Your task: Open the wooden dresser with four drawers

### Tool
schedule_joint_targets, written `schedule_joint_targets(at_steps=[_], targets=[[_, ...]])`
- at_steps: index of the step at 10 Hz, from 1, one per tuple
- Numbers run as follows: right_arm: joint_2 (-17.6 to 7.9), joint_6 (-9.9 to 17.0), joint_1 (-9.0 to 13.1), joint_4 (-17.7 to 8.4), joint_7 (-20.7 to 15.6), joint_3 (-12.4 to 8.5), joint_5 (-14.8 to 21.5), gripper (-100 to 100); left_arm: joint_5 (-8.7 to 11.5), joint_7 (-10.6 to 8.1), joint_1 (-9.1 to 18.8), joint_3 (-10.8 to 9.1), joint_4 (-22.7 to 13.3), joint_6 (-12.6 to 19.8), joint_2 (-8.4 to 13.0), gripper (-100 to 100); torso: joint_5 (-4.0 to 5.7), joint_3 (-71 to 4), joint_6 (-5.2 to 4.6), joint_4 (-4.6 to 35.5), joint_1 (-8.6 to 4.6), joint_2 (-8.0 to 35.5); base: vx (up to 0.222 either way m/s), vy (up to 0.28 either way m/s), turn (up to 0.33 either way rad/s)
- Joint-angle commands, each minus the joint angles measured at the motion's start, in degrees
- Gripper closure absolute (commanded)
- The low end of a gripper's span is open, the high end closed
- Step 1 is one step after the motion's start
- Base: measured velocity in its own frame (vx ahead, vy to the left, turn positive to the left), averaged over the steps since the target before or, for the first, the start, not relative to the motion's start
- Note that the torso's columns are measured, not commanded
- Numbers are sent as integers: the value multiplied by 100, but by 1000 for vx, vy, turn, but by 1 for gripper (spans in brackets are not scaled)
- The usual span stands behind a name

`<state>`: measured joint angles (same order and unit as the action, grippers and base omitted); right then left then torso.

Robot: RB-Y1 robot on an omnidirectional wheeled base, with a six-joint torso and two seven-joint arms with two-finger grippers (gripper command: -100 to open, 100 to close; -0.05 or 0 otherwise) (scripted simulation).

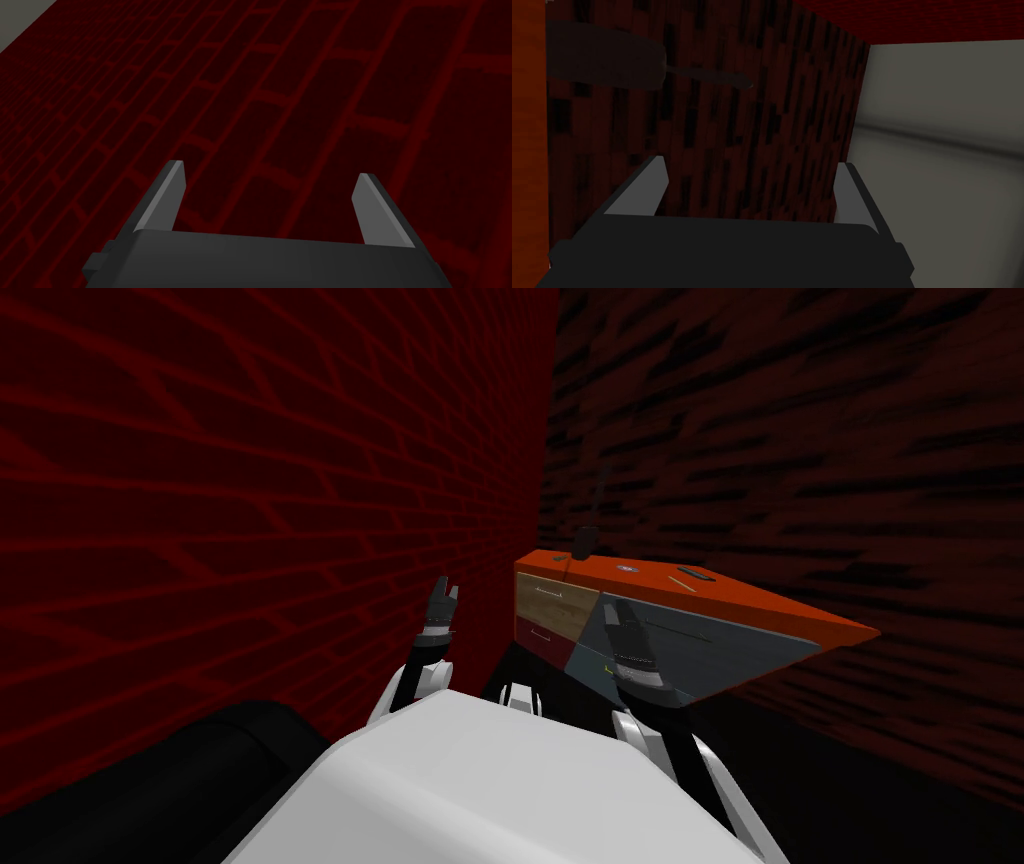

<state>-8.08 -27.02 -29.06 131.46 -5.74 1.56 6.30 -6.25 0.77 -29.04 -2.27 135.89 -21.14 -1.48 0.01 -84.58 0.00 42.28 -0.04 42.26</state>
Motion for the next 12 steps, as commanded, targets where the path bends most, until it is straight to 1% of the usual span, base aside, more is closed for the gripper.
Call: schedule_joint_targets(at_steps=[1, 2, 3, 4, 5, 6, 7, 8, 9, 10, 11, 12], targets=[[-161, 362, -23, -154, -160, 43, 268, -100, 0, 0, 0, 0, 0, 0, 0, 0, 1, 1, 0, 0, -1, 1, -1, -34, 89], [-260, 610, 15, -294, -247, 22, 432, -100, 0, 0, 0, 0, 0, 0, 0, 0, -2, 3, -3, 2, 6, 5, 1, -24, 153], [-349, 745, 54, -442, -341, -1, 607, -100, 0, 0, 0, 0, 0, 0, 0, 0, -2, 3, 0, 1, 9, 4, 2, -42, 226], [-349, 875, 54, -442, -341, -1, 607, -100, 0, 0, 0, 0, 0, 0, 0, 0, -1, 1, 1, 0, 2, 1, 0, -36, 94], [-430, 1053, 96, -595, -440, -26, 794, -100, 0, 0, -1, 0, 0, 0, 0, 0, -1, 1, -3, 1, 4, 2, -1, -29, 176], [-430, 1156, 96, -595, -440, -26, 794, -100, 0, 0, 0, 0, 0, 0, 0, 0, -2, 1, 1, 1, 6, 2, 0, -27, 83], [-504, 1394, 139, -754, -545, -52, 990, -100, 0, 0, -1, 0, 0, 0, 0, 0, -2, 1, -2, 1, 8, 1, -2, -28, 184], [-504, 1451, 139, -754, -545, -52, 990, -100, 0, 0, 0, 0, 0, 0, 0, 0, -1, 2, 1, 1, 6, 3, -2, -24, 84], [-573, 1642, 186, -918, -655, -78, 1196, -100, 0, 0, -1, 0, 0, 0, 0, 0, -2, 1, -2, 1, 5, 3, -2, -27, 194], [-573, 1759, 186, -918, -655, -78, 1196, -100, 0, 0, 0, 0, 0, 0, 0, 0, -1, 1, 2, 1, 3, 2, -2, -28, 87], [-637, 1971, 237, -1089, -770, -105, 1410, -100, 0, 0, -1, -1, 0, 0, 0, 0, -1, 1, -3, 0, 3, 1, -4, -34, 228], [-637, 2078, 237, -1089, -770, -105, 1410, -100, 0, 0, 0, 0, 0, 0, 0, 0, 0, 0, 3, 0, 1, 0, -3, -33, 87]])
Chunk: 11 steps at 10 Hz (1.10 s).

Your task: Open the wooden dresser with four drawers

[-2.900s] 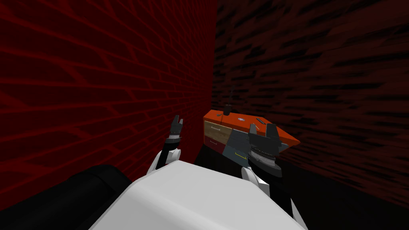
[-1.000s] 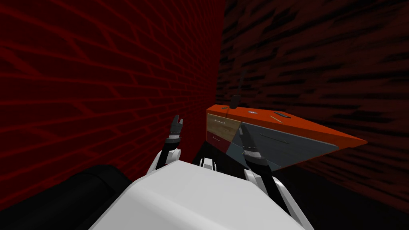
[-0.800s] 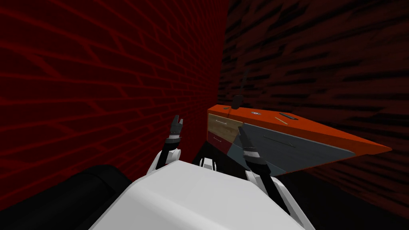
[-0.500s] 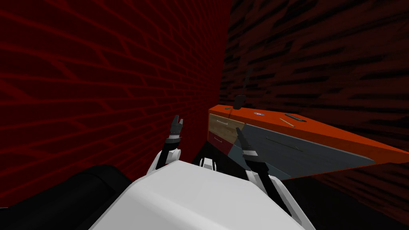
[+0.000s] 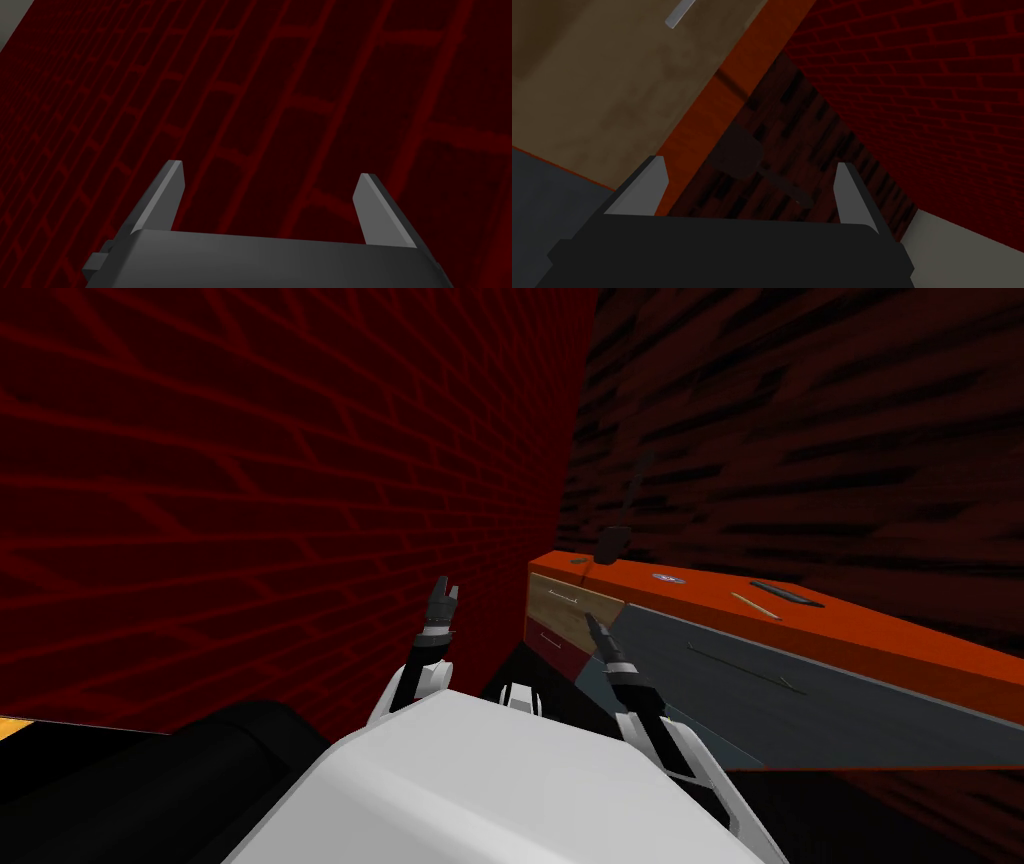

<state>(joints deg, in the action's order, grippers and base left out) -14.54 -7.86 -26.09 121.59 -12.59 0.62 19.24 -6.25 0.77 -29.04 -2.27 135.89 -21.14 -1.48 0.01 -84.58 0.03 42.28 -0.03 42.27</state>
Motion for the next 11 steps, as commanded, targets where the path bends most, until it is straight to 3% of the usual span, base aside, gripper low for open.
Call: schedule_joint_targets(at_steps=[1, 4, 7, 9, 10, 11], targets=[[-54, 431, -5, -277, -202, -37, 338, -100, 0, 0, -1, -1, 0, 0, 0, 0, -1, 1, -8, 0, 3, 3, -5, -28, 178], [-114, 823, 56, -459, -323, -62, 566, -100, 0, 0, 0, 0, 0, 0, 0, 0, -1, 1, -1, 0, 5, 1, -3, -23, 135], [-232, 1372, 199, -839, -571, -105, 1029, -100, 0, 0, -1, -1, 0, 0, 0, 0, -1, 1, -6, 0, 3, 2, -6, -21, 178], [-232, 1504, 199, -842, -571, -105, 1039, -100, 0, 0, -1, -1, 0, 0, 0, 0, -2, 0, -6, 0, 4, 1, -4, -13, 41], [-288, 1731, 283, -1045, -696, -123, 1283, -100, 0, 0, -1, -1, 0, 0, 0, 0, -2, 1, -6, 0, 7, 2, -6, -8, 188], [-288, 1849, 283, -1045, -696, -123, 1283, -100, 0, 0, 0, 0, 0, 0, 0, 0, -1, 1, 0, 0, 5, 1, -5, -11, 141]])
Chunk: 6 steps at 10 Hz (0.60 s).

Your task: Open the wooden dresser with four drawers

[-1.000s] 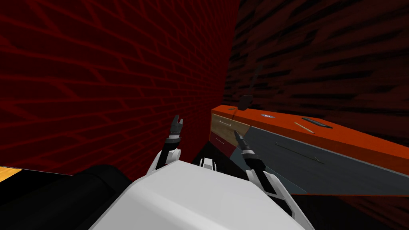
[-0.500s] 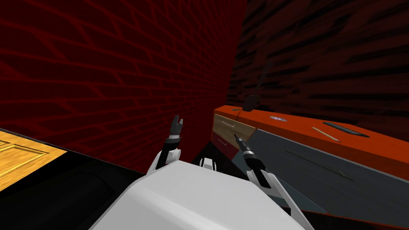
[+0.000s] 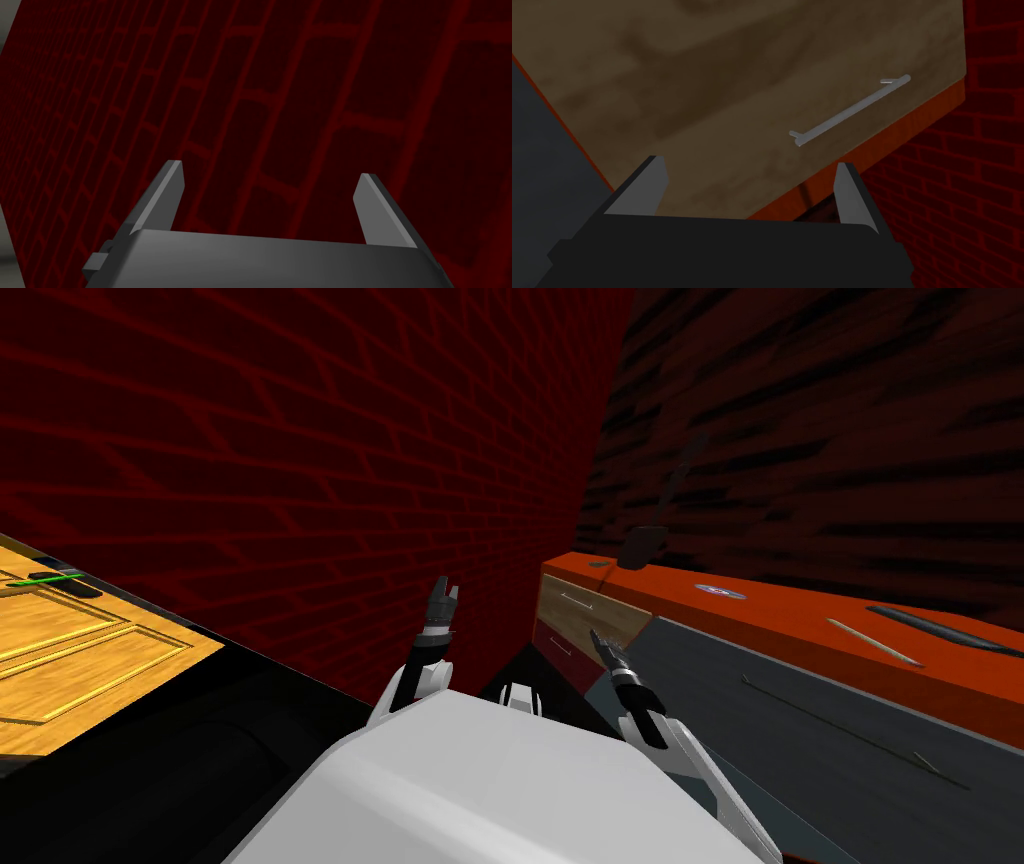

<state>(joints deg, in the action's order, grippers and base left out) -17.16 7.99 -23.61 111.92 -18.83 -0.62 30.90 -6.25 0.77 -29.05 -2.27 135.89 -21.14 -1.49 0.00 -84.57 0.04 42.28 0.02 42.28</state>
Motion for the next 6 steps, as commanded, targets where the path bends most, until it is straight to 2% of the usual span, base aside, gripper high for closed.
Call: schedule_joint_targets(at_steps=[1, 3, 4, 5, 6], targets=[[-76, 439, 128, -288, -199, -14, 364, -100, 0, 0, -1, 0, 0, 0, 0, 0, 0, 0, -5, 0, -2, 1, -7, -10, 252], [-76, 609, 128, -288, -199, -14, 364, -100, 0, 0, -1, -1, 0, 0, 0, 0, 0, 0, -8, 0, -3, 1, -4, -7, 29], [-120, 830, 230, -505, -325, -25, 614, -100, 0, 0, -1, -1, 0, 0, 0, 0, 0, 0, -6, 0, -1, 0, -7, 0, 205], [-120, 952, 230, -505, -325, -25, 614, -100, 0, 0, 0, 0, 0, 0, 0, 0, 0, 0, 1, 0, 1, 0, -6, -3, 136], [-158, 1159, 341, -728, -450, -31, 855, -100, 0, 0, -1, 0, 0, 0, 0, 0, 0, -1, -5, 0, -2, 0, -6, 1, 220]])
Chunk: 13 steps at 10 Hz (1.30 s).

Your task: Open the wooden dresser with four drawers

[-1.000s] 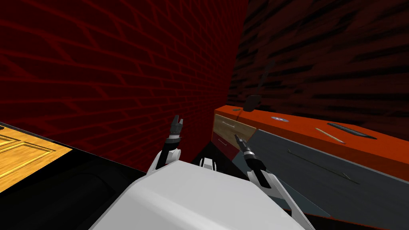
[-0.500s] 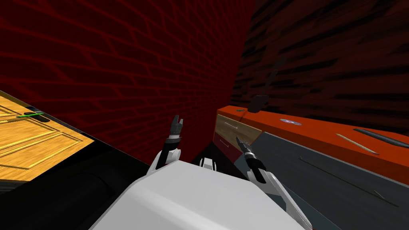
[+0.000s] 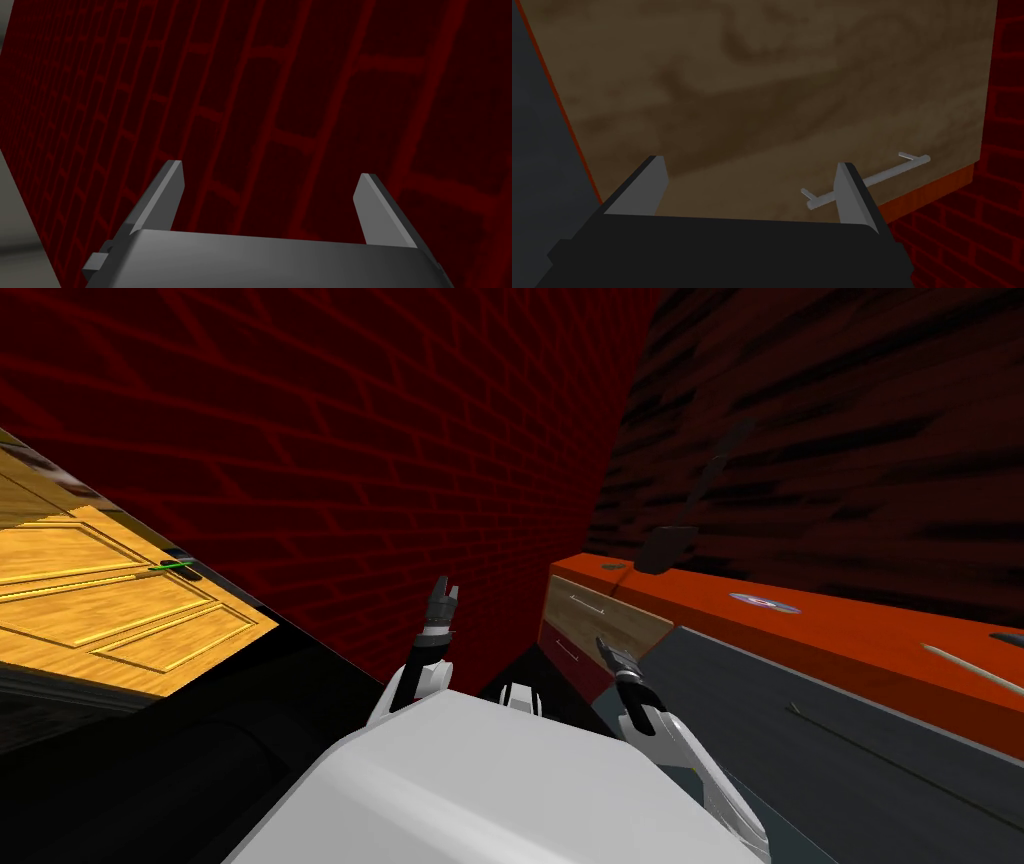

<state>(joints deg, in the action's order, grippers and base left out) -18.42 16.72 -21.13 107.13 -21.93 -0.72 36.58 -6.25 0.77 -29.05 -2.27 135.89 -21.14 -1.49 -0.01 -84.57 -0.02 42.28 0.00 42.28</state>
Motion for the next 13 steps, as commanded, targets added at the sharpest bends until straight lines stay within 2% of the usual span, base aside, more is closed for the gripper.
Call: schedule_joint_targets(at_steps=[1, 2, 3, 4, 5, 6, 7, 8, 9, 10, 11, 12, 13], targets=[[-32, 420, 93, -248, -141, -22, 297, -100, 0, 0, 1, 0, 0, 0, 0, 0, 1, 0, 3, 0, 0, 0, -4, -1, 122], [-66, 575, 214, -477, -265, -24, 531, -100, 0, 0, 0, 0, 0, 0, 0, 0, 0, 0, -1, 0, 0, 1, -6, 6, 189], [-66, 737, 214, -477, -265, -24, 549, -100, 0, 0, 0, 0, 0, 0, 0, 0, 0, 0, 4, 0, 2, 0, -4, 6, 119], [-97, 917, 342, -710, -388, -23, 771, -100, 0, 0, 0, 0, 0, 0, 0, 0, 0, 0, -1, 0, 0, 0, -3, 13, 226], [-97, 1065, 342, -710, -388, -23, 802, -100, 0, 0, 0, 0, 0, 0, 0, 0, 0, 0, 4, 0, 2, -1, -2, 11, 100], [-128, 1219, 478, -947, -509, -18, 1050, -100, 0, 0, 0, 0, 0, 0, 0, 0, 0, 0, -2, 0, 0, 0, -8, 17, 229], [-128, 1400, 478, -947, -509, -18, 1054, -100, 0, 0, 0, 0, 0, 0, 0, 0, 0, 1, 5, 1, 1, 1, -3, 13, 103], [-160, 1558, 621, -1187, -628, -9, 1284, -100, 0, 0, 0, 0, 0, 0, 0, 0, 0, 1, -2, 0, -1, 1, 1, 25, 191], [-160, 1733, 621, -1187, -628, -9, 1304, -100, 0, 0, 0, 0, 0, 0, 0, 0, 0, 0, 4, 0, 3, -1, 3, 19, 92], [-196, 1912, 768, -1404, -744, 3, 1517, -100, 0, 0, -1, 0, 0, 0, 0, 0, 0, -1, -2, -1, -1, -1, 0, 24, 199], [-196, 2047, 768, -1427, -744, 3, 1551, -100, 0, 0, 0, 0, 0, 0, 0, 0, 1, 0, 4, 0, 1, 0, 0, 23, 101], [-236, 2202, 919, -1667, -858, 17, 1794, -100, 0, 0, -1, 0, 0, 0, 0, 0, 0, 1, -2, 0, -1, 1, 6, 31, 203], [-236, 2350, 919, -1667, -858, 17, 1794, -100, 0, 0, 0, 0, 0, 0, 0, 0, 0, 0, 4, 0, 3, -1, 6, 24, 89]])
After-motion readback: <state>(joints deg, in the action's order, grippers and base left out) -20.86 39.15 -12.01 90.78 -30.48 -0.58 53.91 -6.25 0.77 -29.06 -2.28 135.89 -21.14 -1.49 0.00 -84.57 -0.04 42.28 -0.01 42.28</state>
